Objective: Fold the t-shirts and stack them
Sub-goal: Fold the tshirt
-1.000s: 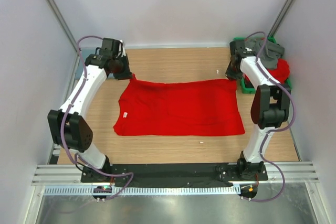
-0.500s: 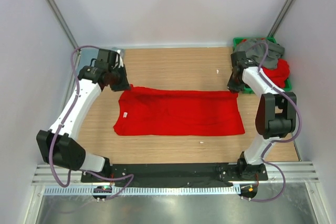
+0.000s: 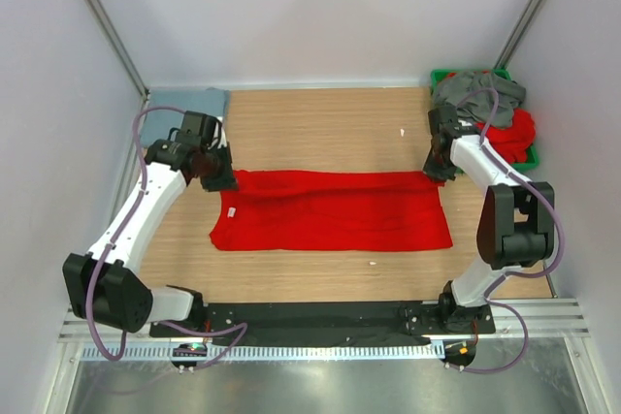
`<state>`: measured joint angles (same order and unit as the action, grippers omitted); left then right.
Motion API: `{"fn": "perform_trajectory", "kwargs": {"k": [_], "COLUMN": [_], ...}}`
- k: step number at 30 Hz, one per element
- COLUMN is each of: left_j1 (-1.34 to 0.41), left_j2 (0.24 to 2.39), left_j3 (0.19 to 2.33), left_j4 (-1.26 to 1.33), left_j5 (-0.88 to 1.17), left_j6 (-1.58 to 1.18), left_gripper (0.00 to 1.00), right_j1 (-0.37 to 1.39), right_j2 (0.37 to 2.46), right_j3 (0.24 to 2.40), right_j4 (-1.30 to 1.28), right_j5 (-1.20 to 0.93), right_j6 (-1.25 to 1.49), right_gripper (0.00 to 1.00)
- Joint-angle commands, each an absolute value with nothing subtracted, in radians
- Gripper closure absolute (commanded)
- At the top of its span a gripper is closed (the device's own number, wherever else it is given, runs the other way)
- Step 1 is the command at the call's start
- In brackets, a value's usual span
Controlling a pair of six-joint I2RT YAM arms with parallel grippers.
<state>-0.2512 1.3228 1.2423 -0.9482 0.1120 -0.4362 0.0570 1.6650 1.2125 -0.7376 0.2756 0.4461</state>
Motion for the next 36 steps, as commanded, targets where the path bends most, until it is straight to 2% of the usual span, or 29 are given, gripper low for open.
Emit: {"fn": "perform_trajectory", "kwargs": {"k": [1,9,12,13,15,16,18,19,20,21,22,23,28,30,33,36], "left_j1": [-0.255,-0.255,-0.255,-0.255,-0.255,-0.255,-0.255,-0.255,-0.256,-0.255,-0.255,-0.255,-0.255,-0.267,-0.304,-0.359], "left_j2": [1.29,1.322,1.402,1.425,1.509,1.538,1.632,1.666,1.69,1.731,1.742,1.747,1.646,1.6,1.502,1.474], "left_j3": [1.226,1.195,1.218,1.23,1.271,1.287,1.328,1.341,1.36,1.368,1.371,1.377,1.339,1.293,1.195,1.097], "left_j4": [-0.965,-0.962,-0.96,-0.96,-0.972,-0.977,-1.0,-1.011,-1.028,-1.034,-1.041,-1.052,-1.034,-1.0,-0.911,-0.803], "left_j5": [0.098,0.075,0.057,0.055,0.04,0.037,0.012,0.006,-0.023,-0.07,-0.093,-0.119,-0.219,-0.224,-0.206,-0.164], "left_j6": [-0.411,-0.402,-0.4,-0.399,-0.394,-0.387,-0.38,-0.379,-0.377,-0.377,-0.393,-0.402,-0.486,-0.528,-0.595,-0.661], "left_gripper": [1.0,1.0,1.0,1.0,1.0,1.0,1.0,0.96,0.9,0.8,0.61,0.53,0.26,0.26,0.34,0.35], "right_j1": [0.061,0.06,0.057,0.055,0.054,0.054,0.051,0.048,0.046,0.043,0.043,0.044,0.044,0.054,0.084,0.121], "right_j2": [1.606,1.603,1.632,1.637,1.646,1.652,1.658,1.663,1.661,1.663,1.66,1.652,1.608,1.582,1.563,1.606], "right_j3": [1.171,1.066,1.054,1.054,1.054,1.057,1.063,1.071,1.074,1.08,1.091,1.097,1.147,1.157,1.151,1.14], "right_j4": [-0.718,-0.67,-0.663,-0.663,-0.661,-0.661,-0.67,-0.675,-0.673,-0.684,-0.69,-0.695,-0.732,-0.726,-0.677,-0.612], "right_j5": [0.331,0.319,0.339,0.344,0.36,0.37,0.397,0.409,0.417,0.429,0.439,0.448,0.457,0.428,0.33,0.204], "right_j6": [0.431,0.437,0.446,0.451,0.459,0.462,0.466,0.466,0.465,0.463,0.462,0.46,0.448,0.443,0.427,0.416], "right_gripper": [0.99,0.99,0.94,0.87,0.8,0.69,0.53,0.4,0.37,0.35,0.32,0.32,0.3,0.3,0.31,0.34]}}
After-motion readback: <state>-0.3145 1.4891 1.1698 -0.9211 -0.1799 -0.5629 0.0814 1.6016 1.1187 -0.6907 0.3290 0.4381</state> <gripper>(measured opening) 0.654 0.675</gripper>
